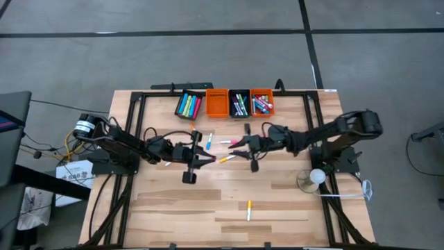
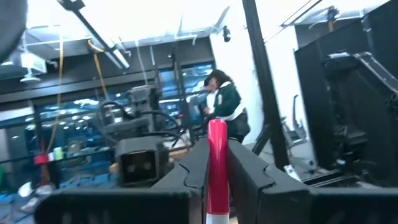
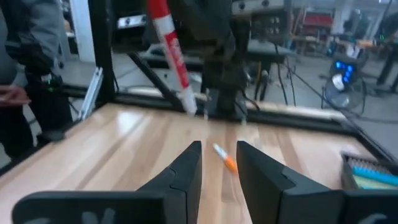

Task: Pick & Place Markers
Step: Put the small red marker pen into the right black basket

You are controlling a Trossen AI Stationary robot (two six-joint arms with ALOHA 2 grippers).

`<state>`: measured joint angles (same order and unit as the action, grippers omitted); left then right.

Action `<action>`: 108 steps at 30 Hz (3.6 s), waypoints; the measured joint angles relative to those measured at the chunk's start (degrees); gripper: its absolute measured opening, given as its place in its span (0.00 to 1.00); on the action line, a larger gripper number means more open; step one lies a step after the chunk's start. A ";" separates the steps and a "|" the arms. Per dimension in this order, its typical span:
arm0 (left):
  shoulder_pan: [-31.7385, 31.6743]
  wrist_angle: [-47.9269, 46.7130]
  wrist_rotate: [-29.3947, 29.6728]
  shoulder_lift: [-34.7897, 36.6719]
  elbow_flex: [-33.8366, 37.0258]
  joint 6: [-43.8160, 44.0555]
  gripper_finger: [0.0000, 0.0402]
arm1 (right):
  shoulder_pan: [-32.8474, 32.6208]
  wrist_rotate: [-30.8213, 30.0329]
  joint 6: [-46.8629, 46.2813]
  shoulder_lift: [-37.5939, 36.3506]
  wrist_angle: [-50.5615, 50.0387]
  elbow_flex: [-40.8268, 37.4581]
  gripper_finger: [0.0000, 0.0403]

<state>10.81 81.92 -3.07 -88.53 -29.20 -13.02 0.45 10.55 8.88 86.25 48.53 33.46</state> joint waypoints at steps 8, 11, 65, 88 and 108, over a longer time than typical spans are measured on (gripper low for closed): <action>0.54 -1.12 0.00 -0.03 -0.49 -0.17 0.10 | -3.75 0.04 4.69 8.23 -3.22 12.87 0.28; 0.31 -1.43 0.06 -0.38 -0.49 -0.04 0.11 | -4.97 0.04 7.40 9.87 -6.02 16.49 0.33; -0.24 -5.31 6.54 -0.64 -0.51 4.04 0.40 | -5.55 -0.29 9.33 11.55 -11.41 20.03 0.07; 0.65 -47.54 17.11 22.27 -0.53 9.49 0.42 | 3.60 -1.90 0.23 11.55 -18.89 20.03 0.07; -4.13 -60.46 27.04 22.40 0.80 13.22 0.42 | 30.58 -6.03 -7.68 5.90 -50.74 29.32 0.09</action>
<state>6.68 21.45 23.97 -66.13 -28.41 0.20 31.03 4.52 1.20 92.15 -2.21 62.78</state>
